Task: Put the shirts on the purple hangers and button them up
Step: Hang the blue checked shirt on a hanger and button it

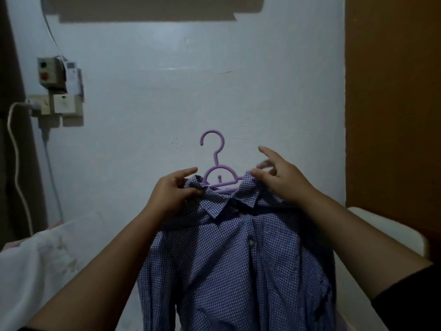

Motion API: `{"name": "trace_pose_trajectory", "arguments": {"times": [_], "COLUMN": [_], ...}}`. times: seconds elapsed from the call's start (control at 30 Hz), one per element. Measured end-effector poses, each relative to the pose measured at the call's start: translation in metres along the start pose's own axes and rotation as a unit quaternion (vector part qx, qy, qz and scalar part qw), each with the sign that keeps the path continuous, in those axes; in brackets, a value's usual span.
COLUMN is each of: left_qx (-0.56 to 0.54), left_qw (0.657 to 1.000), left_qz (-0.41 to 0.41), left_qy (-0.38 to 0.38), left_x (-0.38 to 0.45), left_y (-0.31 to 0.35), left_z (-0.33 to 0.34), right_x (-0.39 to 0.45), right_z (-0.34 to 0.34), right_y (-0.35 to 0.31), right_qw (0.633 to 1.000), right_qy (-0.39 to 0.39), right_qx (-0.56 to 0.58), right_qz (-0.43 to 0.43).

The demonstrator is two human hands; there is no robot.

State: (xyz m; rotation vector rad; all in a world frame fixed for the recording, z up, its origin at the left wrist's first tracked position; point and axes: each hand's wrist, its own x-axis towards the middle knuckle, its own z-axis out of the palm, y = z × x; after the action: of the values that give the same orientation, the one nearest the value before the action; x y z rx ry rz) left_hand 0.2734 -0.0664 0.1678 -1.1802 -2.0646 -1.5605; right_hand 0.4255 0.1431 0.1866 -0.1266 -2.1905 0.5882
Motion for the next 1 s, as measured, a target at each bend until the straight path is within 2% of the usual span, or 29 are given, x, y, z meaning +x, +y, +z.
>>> {"name": "trace_pose_trajectory", "arguments": {"times": [0.1, 0.27, 0.47, 0.6, 0.73, 0.83, 0.9, 1.0], "left_qx": [-0.029, -0.06, -0.064, -0.03, -0.027, -0.045, -0.048, -0.036], "left_qw": [0.999, 0.998, 0.998, 0.999, 0.997, 0.996, 0.996, 0.997], "left_qz": [-0.018, -0.024, -0.022, 0.0, 0.01, 0.009, 0.007, 0.004], "left_qy": [0.021, 0.016, 0.014, 0.035, 0.072, 0.077, 0.074, 0.065], "left_x": [0.0, 0.0, 0.002, 0.004, 0.007, 0.011, 0.013, 0.014], "left_y": [-0.001, -0.002, 0.002, 0.006, 0.011, 0.015, 0.018, 0.02], "left_z": [-0.008, -0.014, -0.015, -0.009, -0.011, -0.019, -0.024, -0.027], "right_x": [-0.006, -0.005, -0.002, 0.0, 0.0, 0.004, 0.005, 0.004], "right_z": [-0.01, -0.013, -0.019, -0.019, -0.027, -0.033, -0.036, -0.037], "right_y": [0.012, 0.011, 0.001, -0.01, -0.013, -0.007, -0.005, -0.006], "right_qw": [1.0, 0.99, 0.942, 0.919, 0.926, 0.964, 0.981, 0.977], "right_qy": [0.009, 0.056, 0.157, 0.18, 0.159, 0.143, 0.088, 0.049], "right_qx": [0.013, 0.125, 0.287, 0.346, 0.337, 0.217, 0.157, 0.188], "right_qz": [0.021, 0.034, 0.067, 0.062, 0.052, 0.049, 0.068, 0.088]}}
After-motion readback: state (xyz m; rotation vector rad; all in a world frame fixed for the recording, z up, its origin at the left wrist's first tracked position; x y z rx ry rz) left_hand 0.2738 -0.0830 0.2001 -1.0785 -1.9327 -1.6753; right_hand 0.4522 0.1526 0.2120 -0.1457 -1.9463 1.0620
